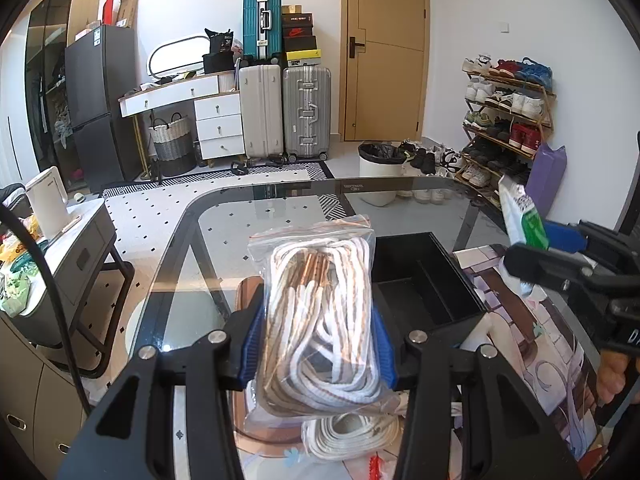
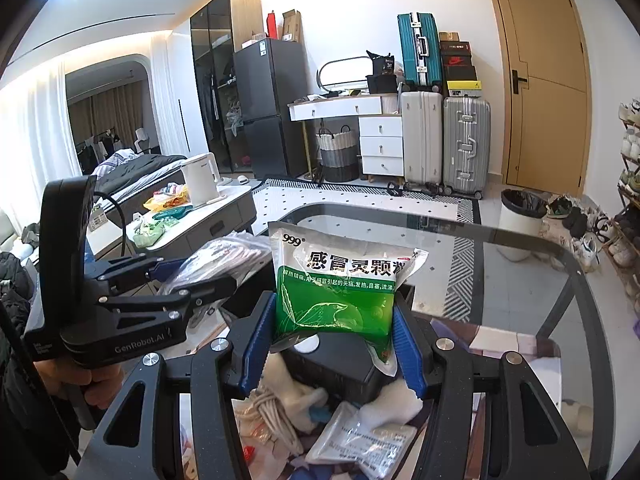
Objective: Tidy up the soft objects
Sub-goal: 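Lift the green sachet with the right tool while the left tool carries the rope bag, then drop the green sachet into the black box while the left tool releases the rope bag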
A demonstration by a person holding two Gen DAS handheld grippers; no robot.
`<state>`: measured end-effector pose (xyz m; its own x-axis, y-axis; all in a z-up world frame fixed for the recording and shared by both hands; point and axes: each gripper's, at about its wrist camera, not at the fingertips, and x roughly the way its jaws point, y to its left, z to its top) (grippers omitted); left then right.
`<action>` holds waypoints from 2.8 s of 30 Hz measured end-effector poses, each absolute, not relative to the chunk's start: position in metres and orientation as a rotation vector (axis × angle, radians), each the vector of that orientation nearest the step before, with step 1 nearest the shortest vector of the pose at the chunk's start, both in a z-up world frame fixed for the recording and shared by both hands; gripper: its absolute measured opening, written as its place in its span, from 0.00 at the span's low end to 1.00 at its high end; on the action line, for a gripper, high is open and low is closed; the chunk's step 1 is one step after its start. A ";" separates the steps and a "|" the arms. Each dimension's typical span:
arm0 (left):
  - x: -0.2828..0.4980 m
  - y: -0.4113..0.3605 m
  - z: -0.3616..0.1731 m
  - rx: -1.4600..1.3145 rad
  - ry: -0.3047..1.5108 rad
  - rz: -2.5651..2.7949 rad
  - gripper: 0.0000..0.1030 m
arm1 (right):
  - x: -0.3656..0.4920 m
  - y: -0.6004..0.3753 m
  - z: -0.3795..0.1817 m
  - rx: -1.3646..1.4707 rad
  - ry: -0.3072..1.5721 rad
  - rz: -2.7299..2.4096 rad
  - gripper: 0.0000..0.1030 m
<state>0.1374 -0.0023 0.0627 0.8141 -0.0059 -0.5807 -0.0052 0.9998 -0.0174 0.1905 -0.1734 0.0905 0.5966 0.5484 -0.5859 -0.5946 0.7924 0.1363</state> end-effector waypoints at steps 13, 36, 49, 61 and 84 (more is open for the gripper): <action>0.158 0.005 0.052 -0.028 0.642 0.033 0.44 | 0.228 -0.161 0.087 -0.074 0.675 0.680 0.54; 0.188 0.008 0.031 -0.018 0.677 0.020 0.44 | 0.251 -0.121 0.030 -0.164 0.784 0.698 0.54; 0.192 0.012 0.026 -0.014 0.676 -0.012 0.44 | 0.261 -0.111 0.015 -0.228 0.809 0.670 0.54; 0.193 0.012 0.028 -0.018 0.679 -0.029 0.44 | 0.255 -0.103 0.014 -0.266 0.790 0.672 0.70; 0.189 -0.009 0.034 -0.006 0.707 -0.083 0.69 | 0.224 -0.153 0.040 -0.217 0.734 0.614 0.86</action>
